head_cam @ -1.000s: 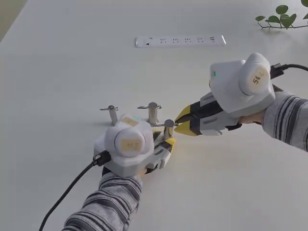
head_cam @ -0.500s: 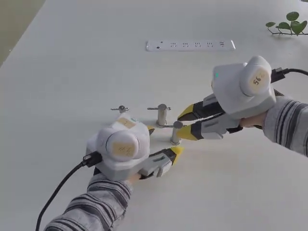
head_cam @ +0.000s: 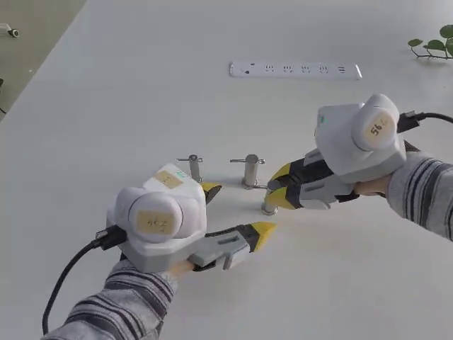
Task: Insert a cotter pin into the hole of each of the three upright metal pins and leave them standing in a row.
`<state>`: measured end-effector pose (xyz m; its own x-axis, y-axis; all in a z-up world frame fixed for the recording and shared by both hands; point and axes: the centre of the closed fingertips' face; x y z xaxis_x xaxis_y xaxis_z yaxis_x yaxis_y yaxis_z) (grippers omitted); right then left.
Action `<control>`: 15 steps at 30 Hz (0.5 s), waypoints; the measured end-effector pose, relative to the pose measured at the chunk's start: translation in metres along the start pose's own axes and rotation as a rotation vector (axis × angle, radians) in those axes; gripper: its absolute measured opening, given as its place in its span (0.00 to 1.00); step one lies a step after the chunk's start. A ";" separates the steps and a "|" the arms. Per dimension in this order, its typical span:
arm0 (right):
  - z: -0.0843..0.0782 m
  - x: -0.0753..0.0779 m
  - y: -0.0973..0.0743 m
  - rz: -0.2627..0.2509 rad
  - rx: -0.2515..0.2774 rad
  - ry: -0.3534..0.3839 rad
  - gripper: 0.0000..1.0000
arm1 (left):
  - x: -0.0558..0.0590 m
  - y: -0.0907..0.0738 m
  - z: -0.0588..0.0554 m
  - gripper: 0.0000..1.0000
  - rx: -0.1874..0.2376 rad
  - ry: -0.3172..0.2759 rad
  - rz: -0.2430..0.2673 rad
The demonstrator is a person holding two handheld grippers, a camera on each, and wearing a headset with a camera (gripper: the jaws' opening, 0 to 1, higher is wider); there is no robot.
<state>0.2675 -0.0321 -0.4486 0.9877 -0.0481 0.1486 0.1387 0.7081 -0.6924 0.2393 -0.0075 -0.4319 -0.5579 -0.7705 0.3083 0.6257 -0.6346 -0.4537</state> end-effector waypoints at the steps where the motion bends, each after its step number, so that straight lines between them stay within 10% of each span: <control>1: -0.001 0.002 0.000 -0.002 0.001 -0.002 0.09 | -0.001 -0.002 0.000 0.59 -0.002 0.000 0.002; 15: -0.003 0.015 -0.012 -0.009 0.006 0.001 0.08 | -0.006 -0.029 0.010 0.76 0.040 0.045 0.023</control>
<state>0.2811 -0.0433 -0.4403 0.9865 -0.0548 0.1541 0.1469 0.7120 -0.6866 0.2299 0.0154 -0.4120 -0.5664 -0.7821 0.2597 0.6595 -0.6191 -0.4262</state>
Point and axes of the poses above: the centre of the closed fingertips' face, and the gripper's own axes: y roughly forward along the fingers, x roughly to its right, z roughly out of its top, and after that the axes turned 12 degrees about -y, right-handed
